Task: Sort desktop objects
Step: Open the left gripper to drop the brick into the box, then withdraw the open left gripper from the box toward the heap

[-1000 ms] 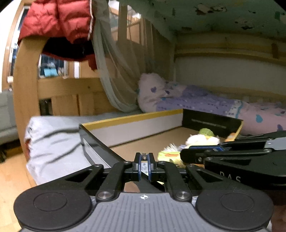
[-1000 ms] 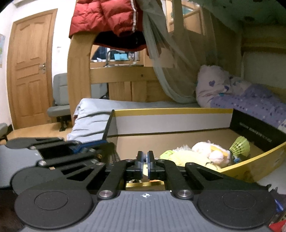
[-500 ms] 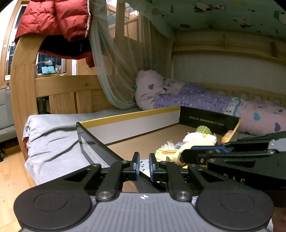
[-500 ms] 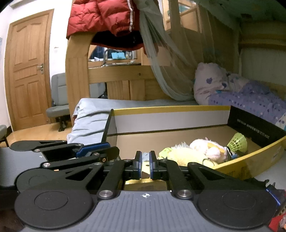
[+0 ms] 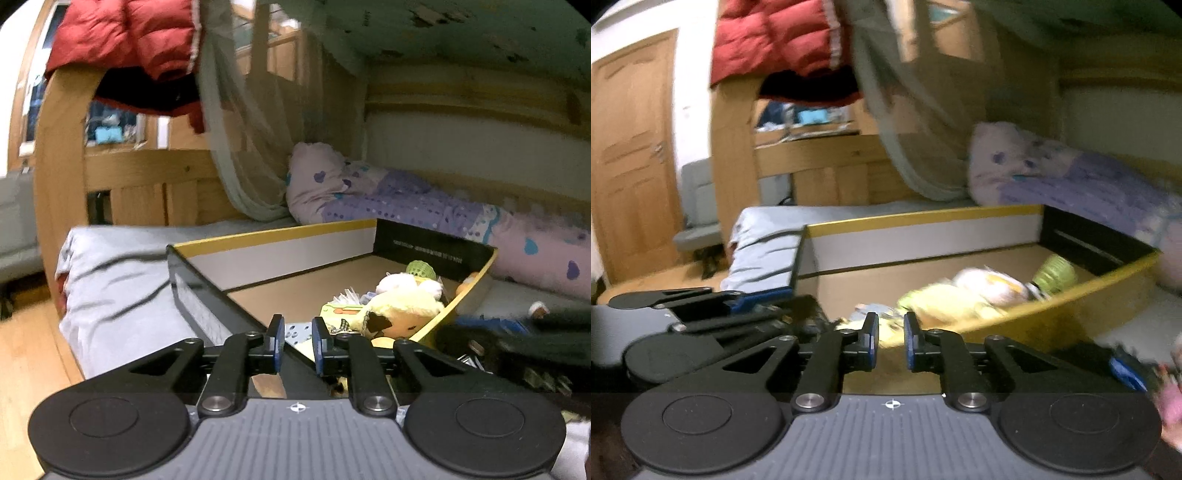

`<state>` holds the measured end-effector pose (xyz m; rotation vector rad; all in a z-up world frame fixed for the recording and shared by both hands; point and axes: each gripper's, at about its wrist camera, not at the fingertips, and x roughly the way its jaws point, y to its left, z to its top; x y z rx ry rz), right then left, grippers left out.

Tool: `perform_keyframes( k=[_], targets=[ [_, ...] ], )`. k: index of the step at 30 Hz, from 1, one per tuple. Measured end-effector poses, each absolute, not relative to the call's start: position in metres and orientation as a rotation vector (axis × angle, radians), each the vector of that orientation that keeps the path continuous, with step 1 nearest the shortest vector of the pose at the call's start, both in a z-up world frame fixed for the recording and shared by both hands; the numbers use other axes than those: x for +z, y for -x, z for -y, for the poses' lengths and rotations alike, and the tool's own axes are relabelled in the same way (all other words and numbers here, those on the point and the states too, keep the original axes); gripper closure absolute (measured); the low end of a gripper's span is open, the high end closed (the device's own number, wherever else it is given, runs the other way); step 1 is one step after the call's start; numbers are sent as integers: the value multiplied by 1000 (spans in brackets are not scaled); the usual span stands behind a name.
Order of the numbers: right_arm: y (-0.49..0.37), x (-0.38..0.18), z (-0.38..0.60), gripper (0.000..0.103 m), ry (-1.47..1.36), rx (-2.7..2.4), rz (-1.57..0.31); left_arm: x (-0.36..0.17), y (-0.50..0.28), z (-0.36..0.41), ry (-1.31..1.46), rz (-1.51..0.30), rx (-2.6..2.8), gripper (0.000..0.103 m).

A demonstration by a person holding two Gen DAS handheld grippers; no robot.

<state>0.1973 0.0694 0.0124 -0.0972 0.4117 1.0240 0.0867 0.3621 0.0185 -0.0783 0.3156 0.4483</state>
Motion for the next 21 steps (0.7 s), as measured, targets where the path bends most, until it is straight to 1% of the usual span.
perform_keyframes(
  k=[3, 7, 15, 21],
  targets=[
    [-192, 6, -43, 86, 78, 975, -444, 16, -79, -356, 123, -333, 455, 83],
    [-180, 2, -8, 86, 69, 932, -456, 14, -76, -334, 77, -325, 485, 80],
    [-163, 7, 26, 86, 78, 919, -438, 19, -73, -305, 28, -292, 479, 80],
    [-156, 9, 34, 86, 69, 920, -445, 15, -71, -289, 6, -302, 450, 80]
  ],
)
